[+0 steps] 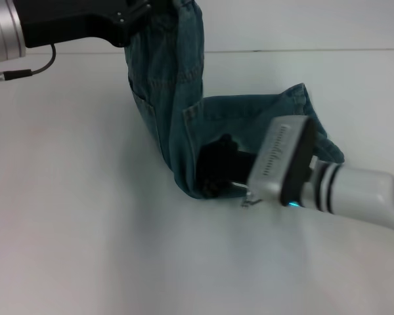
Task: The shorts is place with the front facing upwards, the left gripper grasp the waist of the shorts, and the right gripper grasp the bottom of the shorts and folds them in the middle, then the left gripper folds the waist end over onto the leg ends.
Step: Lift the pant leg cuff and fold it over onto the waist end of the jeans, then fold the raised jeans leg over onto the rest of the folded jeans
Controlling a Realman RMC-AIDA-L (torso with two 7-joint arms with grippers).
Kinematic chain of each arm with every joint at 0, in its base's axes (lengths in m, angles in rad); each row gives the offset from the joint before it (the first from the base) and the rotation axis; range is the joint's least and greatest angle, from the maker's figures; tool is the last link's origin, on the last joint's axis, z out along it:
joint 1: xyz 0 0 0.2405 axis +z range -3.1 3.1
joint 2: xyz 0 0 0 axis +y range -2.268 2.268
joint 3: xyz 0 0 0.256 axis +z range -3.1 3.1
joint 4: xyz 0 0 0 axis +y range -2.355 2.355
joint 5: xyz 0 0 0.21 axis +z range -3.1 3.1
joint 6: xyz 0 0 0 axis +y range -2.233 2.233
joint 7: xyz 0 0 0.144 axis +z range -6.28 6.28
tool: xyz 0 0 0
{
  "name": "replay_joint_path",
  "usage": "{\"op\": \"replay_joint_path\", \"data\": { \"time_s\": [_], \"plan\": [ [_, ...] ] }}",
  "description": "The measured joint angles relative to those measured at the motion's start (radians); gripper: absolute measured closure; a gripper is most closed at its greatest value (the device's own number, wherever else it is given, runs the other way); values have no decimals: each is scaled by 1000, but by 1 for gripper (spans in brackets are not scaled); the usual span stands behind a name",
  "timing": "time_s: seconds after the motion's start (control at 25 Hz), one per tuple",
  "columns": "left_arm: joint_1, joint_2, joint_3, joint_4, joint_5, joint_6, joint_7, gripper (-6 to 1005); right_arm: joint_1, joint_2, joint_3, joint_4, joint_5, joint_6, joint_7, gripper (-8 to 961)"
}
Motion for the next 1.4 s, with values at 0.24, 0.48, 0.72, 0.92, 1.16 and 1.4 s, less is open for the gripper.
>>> {"op": "replay_joint_path", "data": {
  "time_s": [0.24, 0.48, 0.72, 0.92, 1.16, 1.4],
  "plan": [
    [6, -1, 21, -9, 5, -30, 0, 947, -171, -20, -40, -157, -2, -210, 82, 939],
    [6, -8, 123, -46, -4, -114, 0, 947, -432, -36, -150, -496, -1, -487, 305, 937],
    [-23, -9, 308, -157, -75, -255, 1, 947, -579, -61, -199, -709, -76, -714, 446, 934],
    [-35, -12, 552, -238, -202, -444, 4, 947, -585, -72, -181, -737, -134, -816, 457, 932],
    [-89, -13, 833, -352, -325, -677, 23, 947, -558, -67, -181, -739, -173, -799, 457, 930],
    [-120, -13, 1011, -389, -390, -806, 35, 902, -549, -62, -182, -739, -178, -784, 465, 927]
  ]
}}
